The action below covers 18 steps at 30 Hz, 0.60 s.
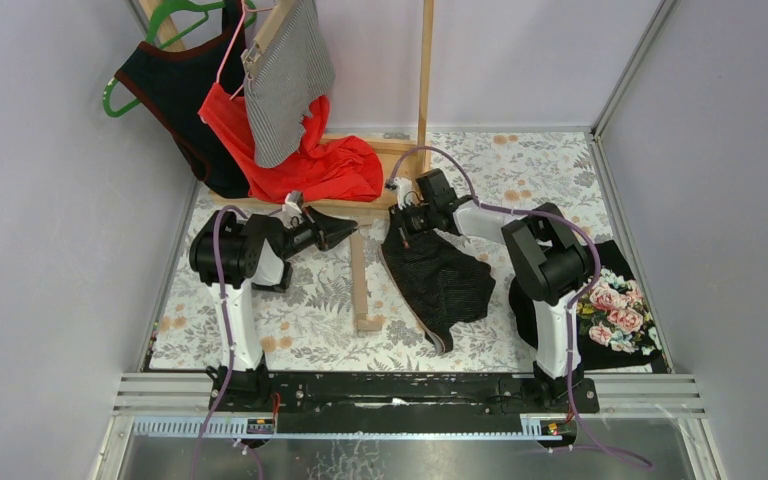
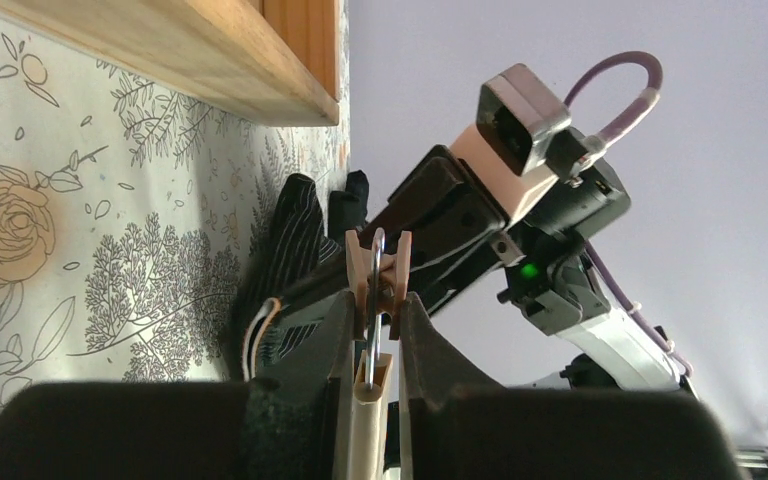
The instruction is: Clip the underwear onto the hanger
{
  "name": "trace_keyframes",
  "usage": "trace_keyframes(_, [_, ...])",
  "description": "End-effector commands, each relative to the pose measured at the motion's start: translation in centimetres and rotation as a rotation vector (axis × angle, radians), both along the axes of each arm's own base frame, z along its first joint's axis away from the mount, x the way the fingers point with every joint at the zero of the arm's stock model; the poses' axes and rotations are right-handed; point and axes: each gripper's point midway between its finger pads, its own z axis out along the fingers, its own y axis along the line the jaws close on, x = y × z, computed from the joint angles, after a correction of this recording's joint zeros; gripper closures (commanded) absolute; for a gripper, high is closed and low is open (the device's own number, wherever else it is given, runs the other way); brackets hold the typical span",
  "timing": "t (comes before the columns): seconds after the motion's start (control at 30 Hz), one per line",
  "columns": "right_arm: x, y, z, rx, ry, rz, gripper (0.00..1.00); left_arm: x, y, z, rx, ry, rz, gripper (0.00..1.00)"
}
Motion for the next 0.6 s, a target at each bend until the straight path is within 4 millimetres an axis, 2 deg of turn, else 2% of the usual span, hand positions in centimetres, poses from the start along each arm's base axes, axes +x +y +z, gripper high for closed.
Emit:
trace_keyframes(0.0, [2.7, 2.4, 6.2, 0.142, -0.035, -0.189, 1.0, 0.7, 0.1, 1.6, 0.006, -0.113, 0.035, 1.0])
trace_keyframes(0.13, [3.7, 2.8, 8.1, 0.154, -0.035, -0.235, 1.0, 0.9, 0.3, 2.3, 0.009, -0.138, 0.053, 1.0])
trace_keyframes(0.3, [4.2, 3.1, 9.5, 0.155, -0.032, -0.231, 1.0, 1.2, 0.4, 3.0, 0.018, -0.177, 0.063, 1.0])
trace_keyframes(0.57, [4.9, 3.0, 12.5, 0.265, 0.043, -0.202, 1.0, 1.4, 0.5, 4.5, 0.052, -0.272, 0.072, 1.0])
